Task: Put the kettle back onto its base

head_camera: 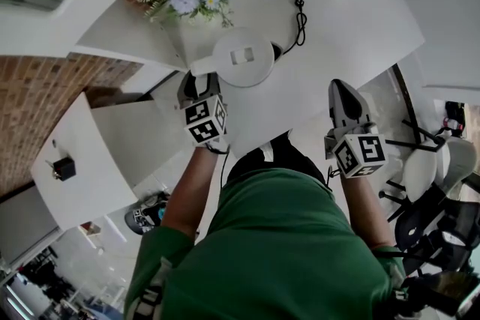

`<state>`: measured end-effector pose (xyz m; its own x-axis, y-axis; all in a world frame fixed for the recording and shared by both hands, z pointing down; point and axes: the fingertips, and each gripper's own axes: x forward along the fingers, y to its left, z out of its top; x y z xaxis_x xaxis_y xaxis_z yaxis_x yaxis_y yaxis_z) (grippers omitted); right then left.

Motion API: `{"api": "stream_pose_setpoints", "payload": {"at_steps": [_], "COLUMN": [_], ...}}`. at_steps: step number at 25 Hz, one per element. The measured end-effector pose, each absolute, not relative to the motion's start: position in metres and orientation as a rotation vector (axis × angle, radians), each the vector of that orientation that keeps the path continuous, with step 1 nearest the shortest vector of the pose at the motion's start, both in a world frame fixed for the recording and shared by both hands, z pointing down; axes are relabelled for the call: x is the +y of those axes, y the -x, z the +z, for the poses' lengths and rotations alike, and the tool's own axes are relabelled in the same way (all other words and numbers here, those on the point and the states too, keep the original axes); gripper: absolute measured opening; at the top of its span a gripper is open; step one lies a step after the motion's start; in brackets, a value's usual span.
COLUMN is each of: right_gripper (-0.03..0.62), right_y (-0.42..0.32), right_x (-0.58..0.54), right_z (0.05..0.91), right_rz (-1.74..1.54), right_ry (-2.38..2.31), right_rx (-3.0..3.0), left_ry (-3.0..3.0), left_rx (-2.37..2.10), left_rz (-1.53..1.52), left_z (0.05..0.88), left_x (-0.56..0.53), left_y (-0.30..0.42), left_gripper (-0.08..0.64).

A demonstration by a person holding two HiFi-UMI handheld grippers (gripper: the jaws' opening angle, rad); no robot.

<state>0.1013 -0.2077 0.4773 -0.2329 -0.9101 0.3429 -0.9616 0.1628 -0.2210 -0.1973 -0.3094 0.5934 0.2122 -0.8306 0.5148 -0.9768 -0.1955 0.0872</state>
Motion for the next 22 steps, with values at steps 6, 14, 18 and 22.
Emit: {"api": "stream_pose_setpoints", "payload": {"at_steps": [6,14,18,22], "right_gripper": [0.023,0.023,0.023,0.023], "right_y": [-0.099,-0.098,-0.093,-0.085], "right_x": [-0.199,-0.192,-0.191,-0.189], "right_z": [0.472,0.448,0.435,0.423], "right_rz": [0.583,0.525,0.498,0.464], "right_ry": [-1.863,-1.889,-1.89,-1.875], "right_rx": [-2.305,-2.351,-2.379,-2.405], "left_ry": [-2.099,-2.17,-2.224,-2.236], "left_rx": [-1.659,-1.599,-1.599,-1.593], "left_rz": [0.5,0.43,0.397,0.308], "left_z": [0.592,0.558,0.534,0.508], "left_x": [-0.286,-0.255,-0.242,-0.233], "left_y": [0.201,0.197,0.198,0.203], "left_gripper": [0.196,0.196,0.195,0.193]}}
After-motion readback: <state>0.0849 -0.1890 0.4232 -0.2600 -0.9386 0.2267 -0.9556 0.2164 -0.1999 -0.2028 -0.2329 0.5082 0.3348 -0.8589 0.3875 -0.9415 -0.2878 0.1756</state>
